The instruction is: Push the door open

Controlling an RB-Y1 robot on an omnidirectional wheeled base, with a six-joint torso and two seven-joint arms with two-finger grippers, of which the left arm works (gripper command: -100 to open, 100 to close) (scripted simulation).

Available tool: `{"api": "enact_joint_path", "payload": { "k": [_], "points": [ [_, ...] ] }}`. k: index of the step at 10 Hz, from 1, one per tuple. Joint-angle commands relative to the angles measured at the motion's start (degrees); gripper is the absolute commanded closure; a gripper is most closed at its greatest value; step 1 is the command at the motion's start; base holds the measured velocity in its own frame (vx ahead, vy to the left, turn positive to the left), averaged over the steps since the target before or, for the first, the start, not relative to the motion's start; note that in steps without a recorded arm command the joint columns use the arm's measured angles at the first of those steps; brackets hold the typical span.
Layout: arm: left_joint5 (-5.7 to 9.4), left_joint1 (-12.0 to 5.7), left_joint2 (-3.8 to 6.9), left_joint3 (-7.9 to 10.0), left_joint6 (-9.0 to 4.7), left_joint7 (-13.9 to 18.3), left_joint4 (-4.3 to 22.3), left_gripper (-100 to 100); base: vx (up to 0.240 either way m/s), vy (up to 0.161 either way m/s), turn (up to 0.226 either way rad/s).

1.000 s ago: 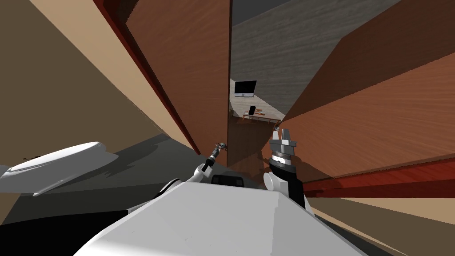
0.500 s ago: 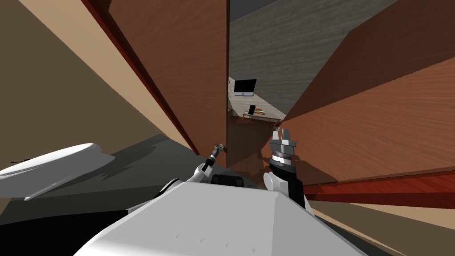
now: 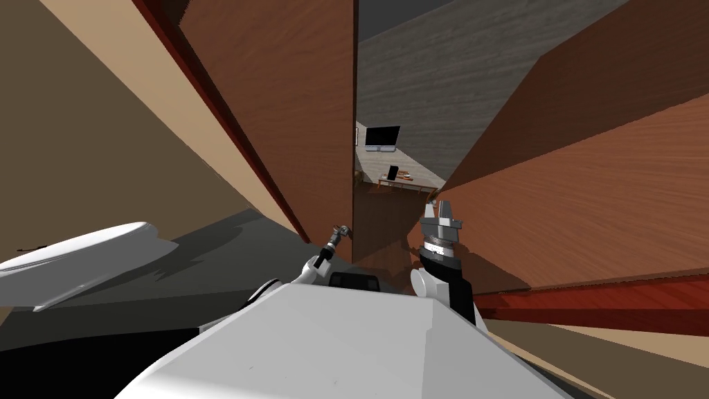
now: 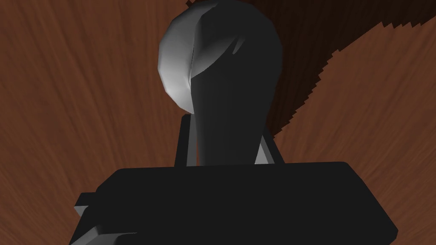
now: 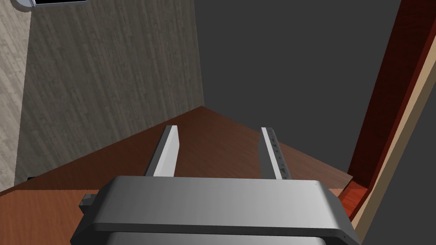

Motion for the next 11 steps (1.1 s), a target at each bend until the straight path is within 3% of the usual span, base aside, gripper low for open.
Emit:
{"api": "enact_joint_path", "payload": {
  "k": [1,10,11],
  "points": [
    [0.47,-0.55,0.13,0.98,-0.2,-0.4,-0.1,100,0.154,-0.089,0.038],
    [2.38,-0.38,0.32,5.04,-0.06,-2.3,0.4,100,0.147,-0.088,0.034],
    [2.95,-0.33,0.37,6.26,-0.01,-2.9,0.5,100,0.141,-0.093,0.066]
  ]
}}
